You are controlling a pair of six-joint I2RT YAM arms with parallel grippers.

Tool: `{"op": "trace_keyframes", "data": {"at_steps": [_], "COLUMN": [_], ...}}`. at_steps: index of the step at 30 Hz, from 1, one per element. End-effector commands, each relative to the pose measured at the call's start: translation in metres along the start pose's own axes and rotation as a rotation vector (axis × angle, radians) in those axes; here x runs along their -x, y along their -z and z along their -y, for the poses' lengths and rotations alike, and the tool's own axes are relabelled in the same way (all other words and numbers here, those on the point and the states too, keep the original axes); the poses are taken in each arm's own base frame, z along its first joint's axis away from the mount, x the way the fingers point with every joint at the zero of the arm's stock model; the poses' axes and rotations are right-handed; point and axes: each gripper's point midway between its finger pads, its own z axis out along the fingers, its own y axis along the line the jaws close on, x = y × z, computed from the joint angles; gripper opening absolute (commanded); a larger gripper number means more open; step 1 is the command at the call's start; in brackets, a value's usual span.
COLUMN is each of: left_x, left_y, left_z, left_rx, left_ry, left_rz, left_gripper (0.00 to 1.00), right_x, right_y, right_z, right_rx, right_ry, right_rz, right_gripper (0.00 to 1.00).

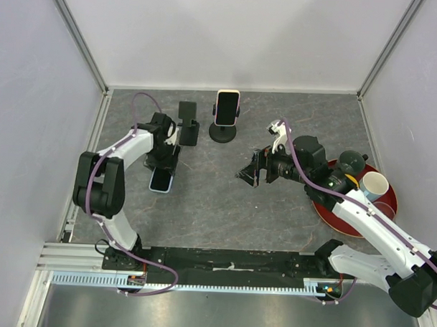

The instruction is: Place the phone on the phone stand

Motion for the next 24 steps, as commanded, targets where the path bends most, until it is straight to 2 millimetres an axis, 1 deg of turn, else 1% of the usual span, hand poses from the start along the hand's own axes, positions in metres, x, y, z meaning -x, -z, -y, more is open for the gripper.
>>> {"op": "trace_keyframes", "data": {"at_steps": [1,3,4,5,6,7,9,11,12,13,14,15,16,17,18,19,20,21,22,24], "left_x": [0.049,0.07,0.081,0.097,0.109,0.118,0.149,0.169,0.187,0.197,0.206,0.222,0.229,0.239,0.245,0.257,0.264,0.269,0.278,0.283], "left_y": [0.057,0.076,0.09,0.101,0.113,0.121,0.143,0.151,0.164,0.168,0.162,0.175,0.176,0.167,0.166,0.171,0.172,0.166,0.175,0.174], "left_z": [-0.009,-0.013,-0.015,-0.017,-0.019,-0.019,-0.015,-0.013,-0.013,-0.014,-0.015,-0.019,-0.021,-0.024,-0.024,-0.024,-0.023,-0.024,-0.019,-0.018], "left_rx": [0.055,0.074,0.078,0.083,0.09,0.083,0.041,0.014,-0.002,-0.004,0.001,0.012,0.023,0.045,0.056,0.055,0.06,0.088,0.089,0.13], "left_ry": [0.084,0.108,0.127,0.144,0.178,0.193,0.243,0.281,0.314,0.33,0.345,0.368,0.376,0.385,0.367,0.362,0.353,0.326,0.314,0.281], "left_rz": [0.263,0.378,0.444,0.524,0.582,0.629,0.753,0.823,0.902,0.939,0.952,1.028,1.052,1.06,1.071,1.117,1.138,1.144,1.203,1.226], "left_gripper": [0.02,0.02,0.02,0.02,0.02,0.02,0.02,0.02,0.02,0.02,0.02,0.02,0.02,0.02,0.02,0.02,0.02,0.02,0.02,0.02], "right_x": [0.015,0.016,0.016,0.018,0.019,0.021,0.027,0.03,0.034,0.036,0.038,0.042,0.042,0.044,0.046,0.048,0.049,0.05,0.051,0.052], "right_y": [0.004,0.003,0.002,0.001,0.001,0.001,0.003,0.004,0.006,0.007,0.009,0.013,0.013,0.015,0.018,0.019,0.02,0.021,0.022,0.022], "right_z": [-0.004,-0.002,-0.002,-0.001,-0.001,-0.001,0.002,0.004,0.005,0.005,0.006,0.006,0.007,0.008,0.007,0.009,0.01,0.01,0.012,0.014], "right_rx": [-0.01,-0.015,-0.017,-0.022,-0.025,-0.029,-0.055,-0.07,-0.084,-0.089,-0.095,-0.107,-0.114,-0.121,-0.123,-0.137,-0.144,-0.149,-0.163,-0.174], "right_ry": [0.024,0.021,0.021,0.022,0.022,0.021,0.024,0.026,0.028,0.029,0.033,0.037,0.038,0.04,0.044,0.043,0.047,0.051,0.051,0.054], "right_rz": [0.041,0.039,0.037,0.042,0.043,0.05,0.072,0.084,0.098,0.108,0.117,0.132,0.137,0.144,0.156,0.162,0.165,0.17,0.177,0.179], "right_gripper": [0.98,0.98,0.98,0.98,0.98,0.98,0.98,0.98,0.98,0.98,0.98,0.98,0.98,0.98,0.98,0.98,0.98,0.98,0.98,0.98]}}
